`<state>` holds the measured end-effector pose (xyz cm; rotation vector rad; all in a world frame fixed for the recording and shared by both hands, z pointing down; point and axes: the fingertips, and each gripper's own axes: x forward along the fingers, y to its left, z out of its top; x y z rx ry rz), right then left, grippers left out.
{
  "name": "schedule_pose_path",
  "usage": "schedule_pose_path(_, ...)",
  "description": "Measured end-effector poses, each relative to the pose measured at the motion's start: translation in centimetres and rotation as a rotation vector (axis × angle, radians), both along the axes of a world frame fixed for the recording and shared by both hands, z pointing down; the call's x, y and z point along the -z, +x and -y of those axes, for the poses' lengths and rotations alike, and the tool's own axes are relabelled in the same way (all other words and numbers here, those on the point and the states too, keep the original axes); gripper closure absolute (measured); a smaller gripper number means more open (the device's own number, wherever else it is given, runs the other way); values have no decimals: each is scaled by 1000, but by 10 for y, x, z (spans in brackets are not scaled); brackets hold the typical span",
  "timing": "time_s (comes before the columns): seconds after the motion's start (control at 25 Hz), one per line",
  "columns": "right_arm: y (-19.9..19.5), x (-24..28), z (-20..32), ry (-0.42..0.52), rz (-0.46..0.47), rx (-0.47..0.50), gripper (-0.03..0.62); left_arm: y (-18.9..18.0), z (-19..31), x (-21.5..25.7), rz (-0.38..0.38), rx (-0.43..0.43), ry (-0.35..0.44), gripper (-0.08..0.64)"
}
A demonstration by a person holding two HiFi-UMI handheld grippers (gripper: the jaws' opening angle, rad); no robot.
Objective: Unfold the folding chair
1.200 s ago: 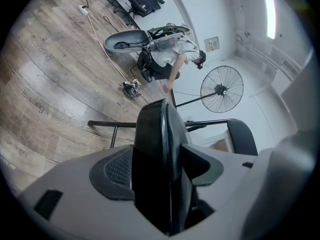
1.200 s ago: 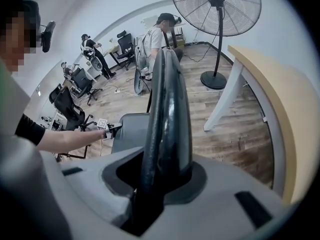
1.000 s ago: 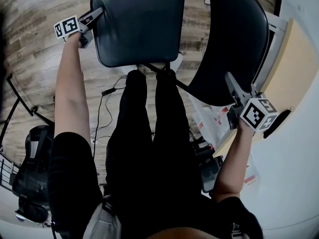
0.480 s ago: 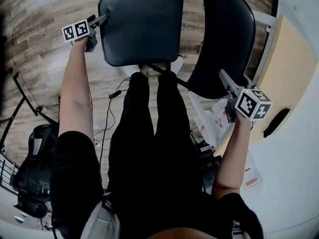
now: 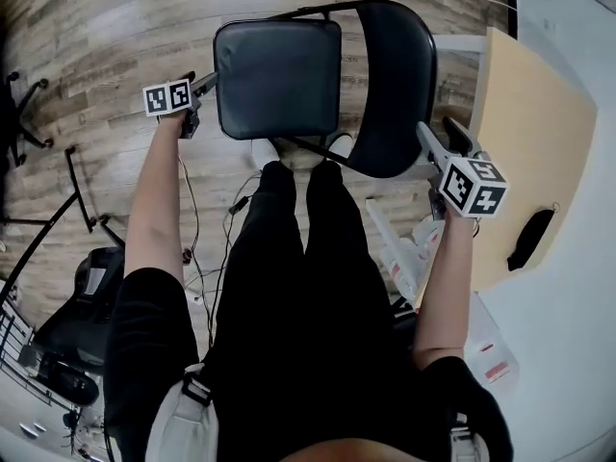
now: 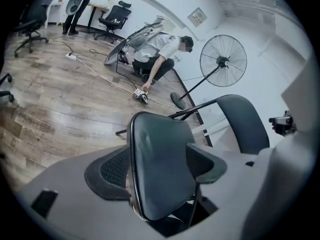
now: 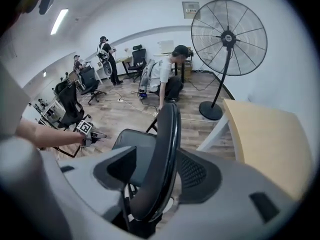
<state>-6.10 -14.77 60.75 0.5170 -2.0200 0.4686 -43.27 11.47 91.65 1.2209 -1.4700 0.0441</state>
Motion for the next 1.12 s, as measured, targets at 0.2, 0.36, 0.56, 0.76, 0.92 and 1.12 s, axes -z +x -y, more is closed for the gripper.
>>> schedule_pose_path(0.2, -10, 40, -19, 18, 101, 78, 354, 25, -20, 91, 58, 16, 53, 221)
schedule_pose_path(0.36, -21, 71, -42, 19, 178, 164, 356, 55, -28, 172, 137, 0, 102, 221)
schedule_pose_path(0.56, -48, 108, -67, 53, 269, 313, 356, 91, -20, 275, 200, -40, 176, 221)
schedule_pose_path(0.76, -50, 155, -93, 50, 414, 374, 359, 138, -14, 372, 283, -30, 268, 222)
schedule_pose_path(0.92, -53, 201, -117, 76, 561, 462, 360, 176, -4, 447, 366, -30, 365, 222)
schedule_pose_path(1.12, -55, 262, -151, 99, 734, 548, 365, 211, 0, 528, 480, -19, 476, 231)
